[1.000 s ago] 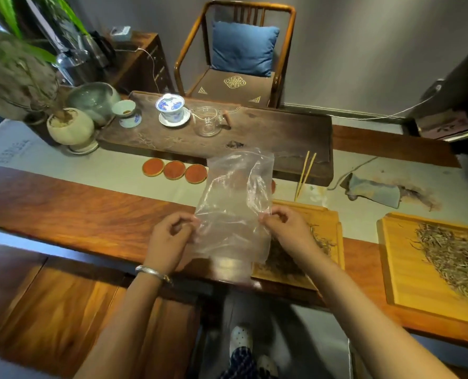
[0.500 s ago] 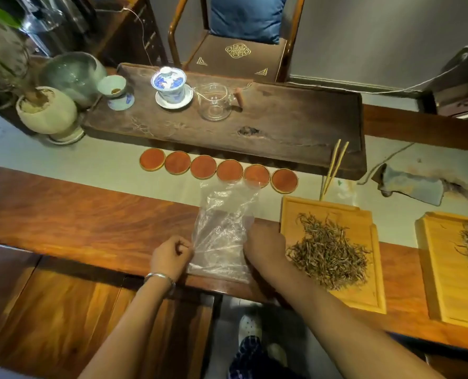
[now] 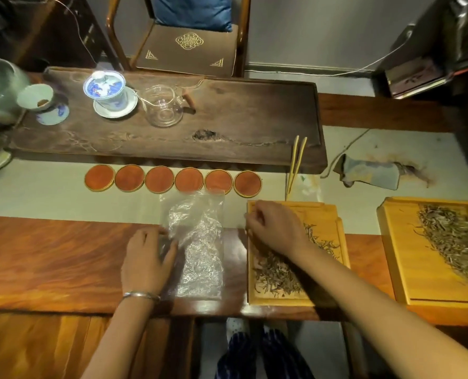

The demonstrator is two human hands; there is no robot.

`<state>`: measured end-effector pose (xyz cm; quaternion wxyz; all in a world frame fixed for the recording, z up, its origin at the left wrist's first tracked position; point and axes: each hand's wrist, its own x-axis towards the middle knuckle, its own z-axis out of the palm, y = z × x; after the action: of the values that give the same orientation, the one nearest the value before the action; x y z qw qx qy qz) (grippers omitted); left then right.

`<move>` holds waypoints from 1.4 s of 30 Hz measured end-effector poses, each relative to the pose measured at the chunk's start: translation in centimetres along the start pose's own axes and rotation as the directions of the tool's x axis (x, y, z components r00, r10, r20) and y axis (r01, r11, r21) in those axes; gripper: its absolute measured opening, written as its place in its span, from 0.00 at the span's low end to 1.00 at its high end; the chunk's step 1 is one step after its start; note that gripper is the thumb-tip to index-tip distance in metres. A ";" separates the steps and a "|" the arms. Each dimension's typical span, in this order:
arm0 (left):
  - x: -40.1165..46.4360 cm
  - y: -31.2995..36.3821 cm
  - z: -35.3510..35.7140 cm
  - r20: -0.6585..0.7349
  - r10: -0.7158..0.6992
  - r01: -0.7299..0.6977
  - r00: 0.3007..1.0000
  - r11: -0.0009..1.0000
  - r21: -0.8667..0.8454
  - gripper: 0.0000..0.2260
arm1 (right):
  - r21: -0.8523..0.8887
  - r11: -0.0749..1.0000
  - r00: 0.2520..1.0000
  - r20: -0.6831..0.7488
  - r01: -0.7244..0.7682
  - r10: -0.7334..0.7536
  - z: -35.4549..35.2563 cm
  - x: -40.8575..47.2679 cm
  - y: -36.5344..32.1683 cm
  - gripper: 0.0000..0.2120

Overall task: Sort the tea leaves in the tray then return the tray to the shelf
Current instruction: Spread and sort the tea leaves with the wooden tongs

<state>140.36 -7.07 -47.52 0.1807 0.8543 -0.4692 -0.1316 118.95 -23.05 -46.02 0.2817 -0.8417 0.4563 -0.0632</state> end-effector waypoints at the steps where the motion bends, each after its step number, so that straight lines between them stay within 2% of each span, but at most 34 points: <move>1: 0.3 0.9 0.3 -0.008 0.042 -0.043 0.999 0.999 -0.028 0.08 | 0.012 1.000 1.000 -0.030 -0.008 0.008 -0.9 0.5 1.3 0.11; 4: 0.6 4.4 2.3 0.048 0.158 -0.148 0.986 0.975 -0.163 0.06 | -0.024 1.000 0.993 -0.114 0.020 -0.023 -3.6 2.5 5.3 0.04; 7: -0.5 8.1 5.3 0.103 0.217 -0.172 0.971 0.926 -0.335 0.06 | -0.230 0.973 0.989 -0.134 0.036 -0.068 -5.8 5.3 8.9 0.07; 9: -1.5 9.9 7.4 0.116 0.189 -0.132 0.975 0.916 -0.380 0.05 | -0.260 0.964 0.978 -0.209 -0.063 0.008 -6.4 7.0 10.4 0.06; 11: -2.2 10.7 9.1 0.105 0.112 -0.058 0.988 0.908 -0.415 0.05 | -0.116 0.970 0.946 -0.272 -0.216 0.178 -5.8 7.9 10.8 0.08; 13: -2.7 10.9 10.5 0.093 0.052 -0.009 0.994 0.913 -0.408 0.08 | 0.000 0.939 0.905 -0.268 -0.343 0.331 -4.4 8.4 10.6 0.15; 15: -3.0 10.9 11.4 0.073 0.027 0.004 0.997 0.919 -0.395 0.10 | -0.023 0.914 0.878 -0.290 -0.404 0.381 -3.0 8.6 10.3 0.22; 17: -2.9 10.6 12.1 0.048 0.012 0.007 0.999 0.927 -0.376 0.08 | -0.063 0.902 0.863 -0.326 -0.427 0.386 -2.3 8.9 10.1 0.24; 21: -3.2 10.1 12.8 0.022 -0.033 0.038 0.999 0.933 -0.357 0.05 | -0.019 0.918 0.854 -0.374 -0.396 0.361 -1.9 9.1 10.4 0.17; 25: -3.9 10.4 13.1 -0.032 -0.058 0.041 0.998 0.922 -0.385 0.03 | 0.117 0.932 0.837 -0.411 -0.343 0.360 -3.8 7.6 10.2 0.13; 29: -4.8 10.5 12.9 -0.044 -0.068 0.041 0.997 0.888 -0.458 0.06 | 0.269 0.952 0.878 -0.410 -0.145 0.249 -7.5 2.7 9.6 0.10; 32: -6.0 10.0 13.0 -0.038 -0.081 0.053 0.996 0.876 -0.480 0.06 | 0.316 0.949 0.905 -0.401 -0.009 0.143 -7.9 -4.0 9.0 0.11; 36: -6.9 9.2 13.4 -0.066 -0.004 -0.026 0.998 0.893 -0.450 0.07 | 0.232 0.972 0.935 -0.332 -0.048 0.126 -4.4 -12.6 7.9 0.06; 40: -6.9 8.6 13.7 -0.126 0.076 -0.118 0.989 0.921 -0.372 0.03 | 0.156 0.981 0.940 -0.305 -0.111 0.155 -0.1 -18.2 6.3 0.13; 42: -7.0 8.5 13.9 -0.153 0.101 -0.151 0.983 0.918 -0.366 0.04 | 0.131 0.985 0.928 -0.340 -0.115 0.154 1.5 -19.7 5.3 0.13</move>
<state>124.84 -7.92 -55.99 0.3794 0.7786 -0.4765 -0.1508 104.23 -8.89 -47.10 0.2456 -0.7672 0.5516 -0.2164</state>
